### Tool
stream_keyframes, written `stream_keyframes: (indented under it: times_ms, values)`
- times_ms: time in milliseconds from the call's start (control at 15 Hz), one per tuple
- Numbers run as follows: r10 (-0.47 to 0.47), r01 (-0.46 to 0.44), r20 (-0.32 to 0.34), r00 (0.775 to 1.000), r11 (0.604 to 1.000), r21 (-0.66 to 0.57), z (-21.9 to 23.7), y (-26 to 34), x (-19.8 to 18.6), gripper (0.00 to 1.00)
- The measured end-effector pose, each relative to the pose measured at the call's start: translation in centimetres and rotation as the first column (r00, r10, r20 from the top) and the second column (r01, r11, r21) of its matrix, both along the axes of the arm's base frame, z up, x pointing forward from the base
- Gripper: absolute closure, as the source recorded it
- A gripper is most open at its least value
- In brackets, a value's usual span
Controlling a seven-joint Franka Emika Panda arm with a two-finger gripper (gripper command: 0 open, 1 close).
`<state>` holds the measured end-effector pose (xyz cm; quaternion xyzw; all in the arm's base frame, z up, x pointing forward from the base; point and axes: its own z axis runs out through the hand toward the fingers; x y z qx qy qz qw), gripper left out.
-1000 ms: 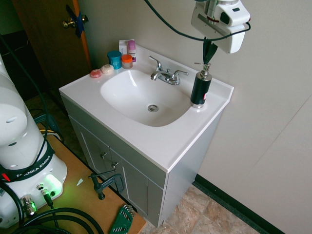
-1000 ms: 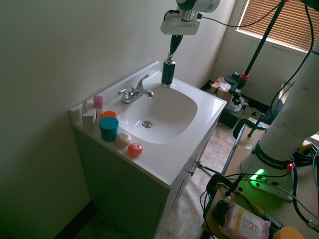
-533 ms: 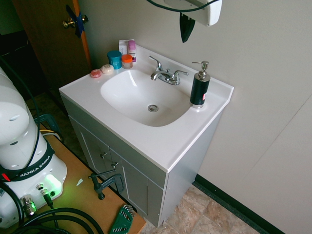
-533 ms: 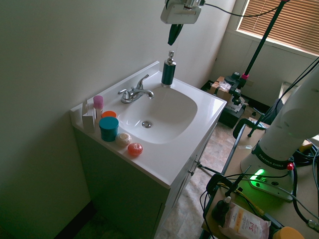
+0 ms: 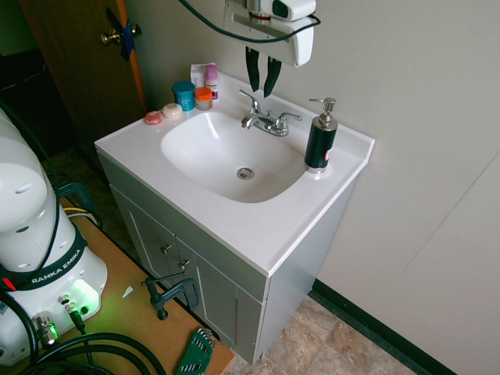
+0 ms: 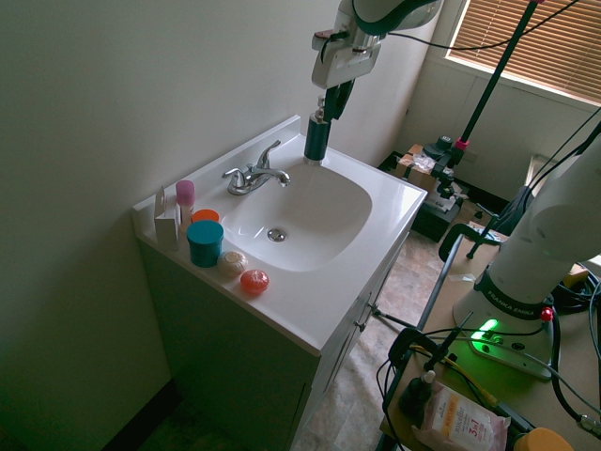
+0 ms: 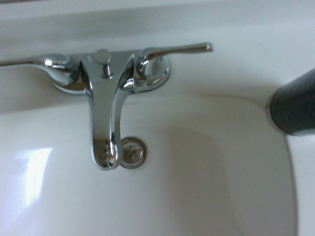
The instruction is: Press down on the sanitizer
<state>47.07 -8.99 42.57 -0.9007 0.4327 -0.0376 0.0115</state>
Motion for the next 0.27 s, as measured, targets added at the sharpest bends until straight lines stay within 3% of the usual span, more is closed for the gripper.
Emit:
stream_keyframes:
  times_ms: [267]
  values:
    - [0.033, -0.034, -0.023, 0.999, 0.999, -0.018, -3.1, 1.4, -0.2, 0.00]
